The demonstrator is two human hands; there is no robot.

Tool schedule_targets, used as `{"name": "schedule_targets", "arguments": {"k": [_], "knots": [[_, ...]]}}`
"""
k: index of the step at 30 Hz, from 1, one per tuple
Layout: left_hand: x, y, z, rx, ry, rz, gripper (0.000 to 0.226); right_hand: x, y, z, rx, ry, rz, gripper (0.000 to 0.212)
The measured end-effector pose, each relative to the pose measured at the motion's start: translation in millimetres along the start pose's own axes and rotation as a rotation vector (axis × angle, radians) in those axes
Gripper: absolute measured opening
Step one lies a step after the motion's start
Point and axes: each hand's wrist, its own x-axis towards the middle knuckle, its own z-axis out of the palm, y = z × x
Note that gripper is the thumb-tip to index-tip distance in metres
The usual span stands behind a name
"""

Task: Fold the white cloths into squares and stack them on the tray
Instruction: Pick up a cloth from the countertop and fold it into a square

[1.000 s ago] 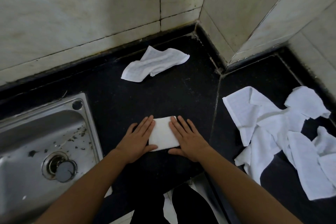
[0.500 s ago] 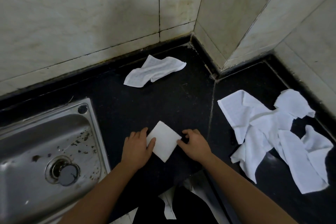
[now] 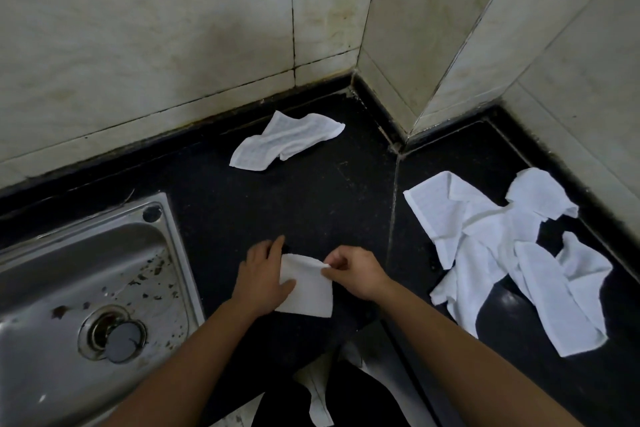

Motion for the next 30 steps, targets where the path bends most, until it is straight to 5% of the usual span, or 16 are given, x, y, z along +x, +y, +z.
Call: {"name": "schedule_targets", "arguments": {"k": [3, 7, 9, 13, 16, 21, 30], "knots": [[21.7, 9.7, -12.6, 0.023, -0.21, 0.096, 0.087, -11.1, -3.5, -14.9, -0.003, -0.071, -0.082, 0.01], [32.6, 16.7, -23.9, 0.058, -0.325, 0.174, 0.027, -20.0, 3.1, -30.3, 0.07, -0.141, -0.134, 0.007], [27.2, 12.9, -27.0, -0.167, -0.294, 0.164, 0.011, -21.9, 8.2, -35.9, 0.201, -0.145, -0.072, 0.007], [1.3, 15.4, -39.0, -0.921, -0.315, -0.033, 0.023, -25.2, 5.2, -44.2, 0.526, -0.132, 0.056, 0.011], [-8.6, 24.5, -44.8, -1.219, -0.286, -0.139, 0.035, -25.2, -6.7, -48.2, 0.739, -0.151, 0.052, 0.011], [-20.2, 40.2, -48.8, -1.295, -0.254, -0.214, 0.036, -30.3, -9.5, -56.8, 0.823, -0.327, 0.073, 0.047], [-25.3, 72.4, -85.4, -1.278, -0.3, -0.107, 0.042, -47.7, -16.0, -102.7, 0.726, -0.309, -0.033, 0.062]]}}
